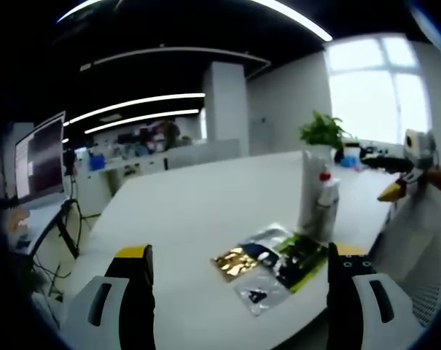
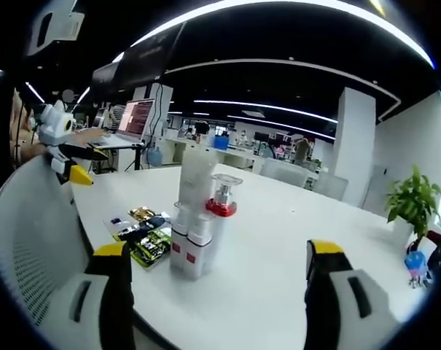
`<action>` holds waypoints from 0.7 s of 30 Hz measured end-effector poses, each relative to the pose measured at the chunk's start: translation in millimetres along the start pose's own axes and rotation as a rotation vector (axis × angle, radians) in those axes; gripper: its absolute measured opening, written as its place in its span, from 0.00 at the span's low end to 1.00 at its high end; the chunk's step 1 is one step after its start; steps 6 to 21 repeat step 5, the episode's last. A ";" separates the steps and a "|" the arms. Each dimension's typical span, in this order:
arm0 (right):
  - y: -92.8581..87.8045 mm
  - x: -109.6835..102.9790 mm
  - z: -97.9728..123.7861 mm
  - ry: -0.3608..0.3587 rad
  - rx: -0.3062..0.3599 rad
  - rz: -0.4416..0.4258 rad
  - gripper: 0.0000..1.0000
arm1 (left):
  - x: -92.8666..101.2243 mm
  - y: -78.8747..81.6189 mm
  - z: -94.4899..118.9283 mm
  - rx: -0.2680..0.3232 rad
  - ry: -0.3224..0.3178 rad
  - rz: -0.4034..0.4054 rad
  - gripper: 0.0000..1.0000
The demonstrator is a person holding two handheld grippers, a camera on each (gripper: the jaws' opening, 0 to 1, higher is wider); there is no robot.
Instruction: Arrange the skincare products in the storage area until every visible bottle or jar stands upright without overlapping.
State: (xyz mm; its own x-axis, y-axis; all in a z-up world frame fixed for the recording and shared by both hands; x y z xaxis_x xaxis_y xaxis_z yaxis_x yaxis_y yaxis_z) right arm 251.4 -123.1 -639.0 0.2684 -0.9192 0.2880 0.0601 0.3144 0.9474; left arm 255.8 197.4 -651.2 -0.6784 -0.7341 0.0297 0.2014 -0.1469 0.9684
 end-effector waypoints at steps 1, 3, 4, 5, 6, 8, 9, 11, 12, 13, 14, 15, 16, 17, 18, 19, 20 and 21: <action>0.1 -0.1 -0.1 0.001 0.000 0.000 0.99 | 0.0 0.0 -0.1 -0.001 -0.001 -0.001 0.97; -0.3 -0.1 -0.2 0.000 -0.002 0.002 0.99 | -0.2 0.3 0.1 0.003 0.000 -0.001 0.97; -0.3 -0.1 -0.2 -0.001 -0.002 0.003 0.99 | -0.4 0.3 0.1 0.004 0.002 0.000 0.97; 0.0 0.1 -0.2 -0.003 0.000 0.002 0.99 | -0.7 0.2 0.3 0.003 0.003 0.000 0.97; 0.0 0.1 -0.2 -0.003 0.000 0.002 0.99 | -0.7 0.2 0.3 0.003 0.003 0.000 0.97; 0.0 0.1 -0.2 -0.003 0.000 0.002 0.99 | -0.7 0.2 0.3 0.003 0.003 0.000 0.97; 0.0 0.1 -0.2 -0.003 0.000 0.002 0.99 | -0.7 0.2 0.3 0.003 0.003 0.000 0.97; 0.0 0.1 -0.2 -0.003 0.000 0.002 0.99 | -0.7 0.2 0.3 0.003 0.003 0.000 0.97; 0.0 0.1 -0.2 -0.003 0.000 0.002 0.99 | -0.7 0.2 0.3 0.003 0.003 0.000 0.97; 0.0 0.1 -0.2 -0.003 0.000 0.002 0.99 | -0.7 0.2 0.3 0.003 0.003 0.000 0.97; 0.0 0.1 -0.2 -0.003 0.000 0.002 0.99 | -0.7 0.2 0.3 0.003 0.003 0.000 0.97; 0.0 0.1 -0.2 -0.003 0.000 0.002 0.99 | -0.7 0.2 0.3 0.003 0.003 0.000 0.97; 0.0 0.1 -0.2 -0.003 0.000 0.002 0.99 | -0.7 0.2 0.3 0.003 0.003 0.000 0.97; 0.0 0.1 -0.2 -0.003 0.000 0.002 0.99 | -0.7 0.2 0.3 0.003 0.003 0.000 0.97; 0.0 0.1 -0.2 -0.003 0.000 0.002 0.99 | -0.7 0.2 0.3 0.003 0.003 0.000 0.97; 0.0 0.1 -0.2 -0.003 0.000 0.002 0.99 | -0.7 0.2 0.3 0.003 0.003 0.000 0.97; 0.0 0.1 -0.2 -0.003 0.000 0.002 0.99 | -0.7 0.2 0.3 0.003 0.003 0.000 0.97; 0.0 0.1 -0.2 -0.003 0.000 0.002 0.99 | -0.7 0.2 0.3 0.003 0.003 0.000 0.97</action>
Point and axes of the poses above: the point that each gripper's makers call its tool centre point, and the gripper's own axes: z roughly backward along the fingers, x roughly to its right, y roughly out of its top, the point moved 4 cm from there along z, roughly backward along the fingers, and after that the axes turned 15 degrees about -y, right-handed, at the moved point
